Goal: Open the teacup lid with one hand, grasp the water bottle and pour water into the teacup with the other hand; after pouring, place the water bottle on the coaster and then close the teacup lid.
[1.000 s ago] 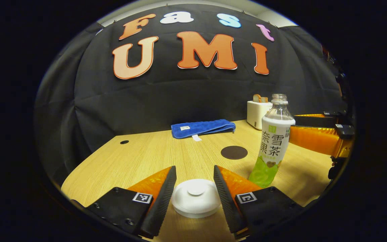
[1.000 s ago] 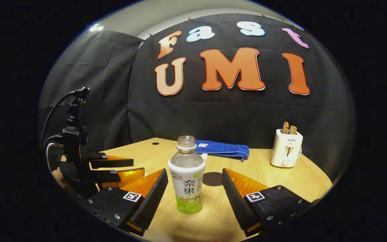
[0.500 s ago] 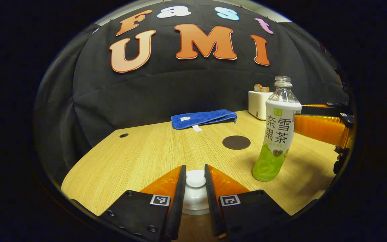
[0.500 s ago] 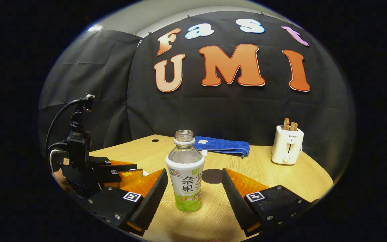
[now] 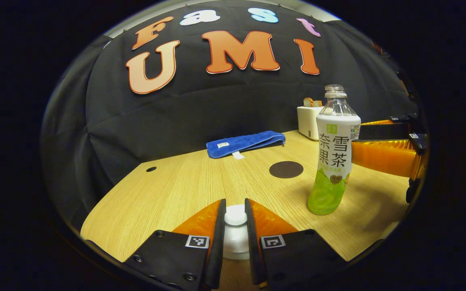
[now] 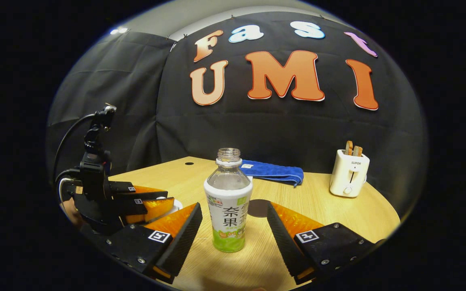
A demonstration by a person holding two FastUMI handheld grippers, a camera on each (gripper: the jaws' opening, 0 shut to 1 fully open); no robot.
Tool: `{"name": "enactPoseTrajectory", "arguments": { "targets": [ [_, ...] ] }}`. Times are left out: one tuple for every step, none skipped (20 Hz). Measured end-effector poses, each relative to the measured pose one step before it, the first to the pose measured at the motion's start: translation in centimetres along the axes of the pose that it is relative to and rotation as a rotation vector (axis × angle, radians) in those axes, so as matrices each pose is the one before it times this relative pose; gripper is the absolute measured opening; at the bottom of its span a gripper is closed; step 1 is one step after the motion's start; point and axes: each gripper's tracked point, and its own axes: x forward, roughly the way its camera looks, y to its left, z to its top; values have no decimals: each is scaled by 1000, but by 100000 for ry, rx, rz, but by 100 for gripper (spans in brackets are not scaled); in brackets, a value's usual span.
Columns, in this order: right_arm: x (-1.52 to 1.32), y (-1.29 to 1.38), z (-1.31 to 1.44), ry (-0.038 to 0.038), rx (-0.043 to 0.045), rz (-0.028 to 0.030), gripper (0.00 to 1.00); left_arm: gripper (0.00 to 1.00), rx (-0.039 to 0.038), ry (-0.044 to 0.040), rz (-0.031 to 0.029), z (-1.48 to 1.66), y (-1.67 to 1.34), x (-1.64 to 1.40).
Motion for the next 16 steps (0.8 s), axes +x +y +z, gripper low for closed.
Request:
{"name": "enactPoseTrajectory", "arguments": {
  "targets": [
    [46, -76, -29, 257, -147, 7, 97, 29, 104, -410, -222, 55, 21, -42],
    [38, -52, -103, 479, -179, -29, 96, 29, -96, -782, 166, 161, 27, -110],
    [144, 98, -177, 437, -184, 65, 96, 29, -440, -1272, 657, 306, 183, -21],
    [168, 145, -213, 636, -311, 273, 96, 29, -687, -1902, 665, 450, 271, -87],
    [188, 130, -166, 539, -476, 342, 97, 32, -658, -1615, 830, 423, 328, -108],
    [219, 154, -143, 551, -607, 208, 96, 32, -617, -1375, 632, 412, 232, -162],
    [148, 127, -220, 772, -695, 90, 96, 29, -831, -1622, 765, 439, 302, -41],
    [336, 87, -211, 707, -773, 5, 96, 32, -1257, -1497, 209, 362, 213, -1],
    [482, -119, -290, 961, -678, -482, 97, 32, -1556, -1421, 590, 416, 332, -2],
    [274, -78, -207, 668, -701, -553, 97, 29, -1595, -950, 497, 288, 393, -191],
    [313, 47, -64, 398, -368, -661, 97, 31, -1878, -941, 940, 325, 437, -59],
    [268, 71, -104, 547, -141, -167, 97, 32, -1901, -560, 483, 119, 379, -42],
    [318, 107, -123, 453, -124, -12, 97, 28, -2019, -874, 613, 234, 534, -33],
    [120, 9, -28, 615, -92, 2, 97, 28, -1446, -401, 309, 193, 292, -20],
    [273, 103, -75, 434, -3, 127, 97, 32, -895, -673, 863, 240, 511, -41],
    [328, 7, -161, 749, 13, -204, 96, 32, -287, -388, 873, 85, 579, -24]
  ]
}}
